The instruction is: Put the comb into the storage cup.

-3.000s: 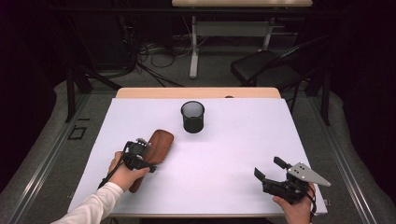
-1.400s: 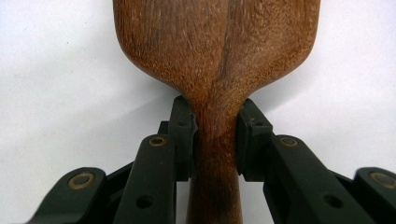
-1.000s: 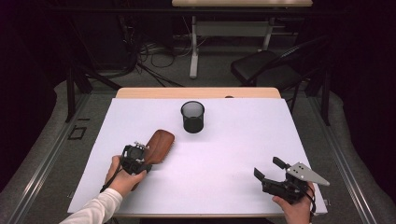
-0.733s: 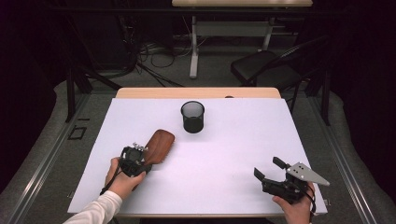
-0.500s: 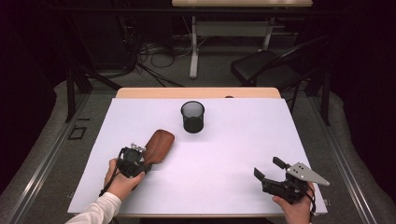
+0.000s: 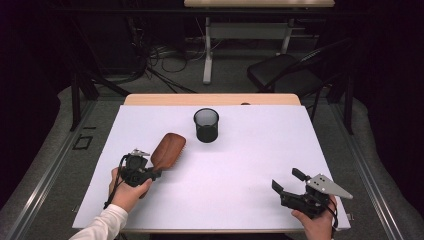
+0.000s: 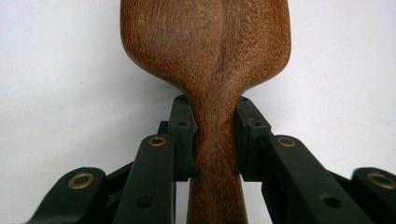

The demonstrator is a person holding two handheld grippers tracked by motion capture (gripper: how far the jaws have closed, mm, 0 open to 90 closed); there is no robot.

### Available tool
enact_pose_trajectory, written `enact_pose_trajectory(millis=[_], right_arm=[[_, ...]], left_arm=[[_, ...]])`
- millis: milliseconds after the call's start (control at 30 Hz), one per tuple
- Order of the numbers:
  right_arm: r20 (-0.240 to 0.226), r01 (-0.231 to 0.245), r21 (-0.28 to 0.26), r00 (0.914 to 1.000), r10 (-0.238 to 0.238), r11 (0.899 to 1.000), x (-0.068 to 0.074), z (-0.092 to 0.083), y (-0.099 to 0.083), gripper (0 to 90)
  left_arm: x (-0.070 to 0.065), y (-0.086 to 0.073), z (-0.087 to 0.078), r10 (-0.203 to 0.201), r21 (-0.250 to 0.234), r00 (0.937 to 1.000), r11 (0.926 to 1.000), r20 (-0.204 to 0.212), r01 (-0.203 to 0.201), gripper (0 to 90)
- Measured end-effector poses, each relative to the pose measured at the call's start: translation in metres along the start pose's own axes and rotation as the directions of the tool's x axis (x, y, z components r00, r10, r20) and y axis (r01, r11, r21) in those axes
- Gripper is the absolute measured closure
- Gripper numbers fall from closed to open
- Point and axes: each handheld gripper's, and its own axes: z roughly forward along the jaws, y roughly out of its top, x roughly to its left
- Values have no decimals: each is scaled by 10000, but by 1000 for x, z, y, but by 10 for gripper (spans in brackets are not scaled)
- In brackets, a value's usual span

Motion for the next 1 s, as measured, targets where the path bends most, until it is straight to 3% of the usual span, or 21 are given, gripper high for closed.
enact_pose_trajectory(millis=[367, 667, 1000], right_arm=[[11, 11, 26, 10000, -11, 10000, 0, 0, 0, 139], [-9, 3, 22, 10000, -3, 10000, 0, 0, 0, 139], [-14, -40, 45, 10000, 40, 10000, 0, 0, 0, 139]], left_arm=[[6, 12, -10, -452, -395, 9975, 9981, 546, 474, 721], [7, 19, -14, -361, -662, 9971, 9970, 671, 406, 722], [9, 32, -27, -288, -1332, 9966, 9903, 775, 390, 721]])
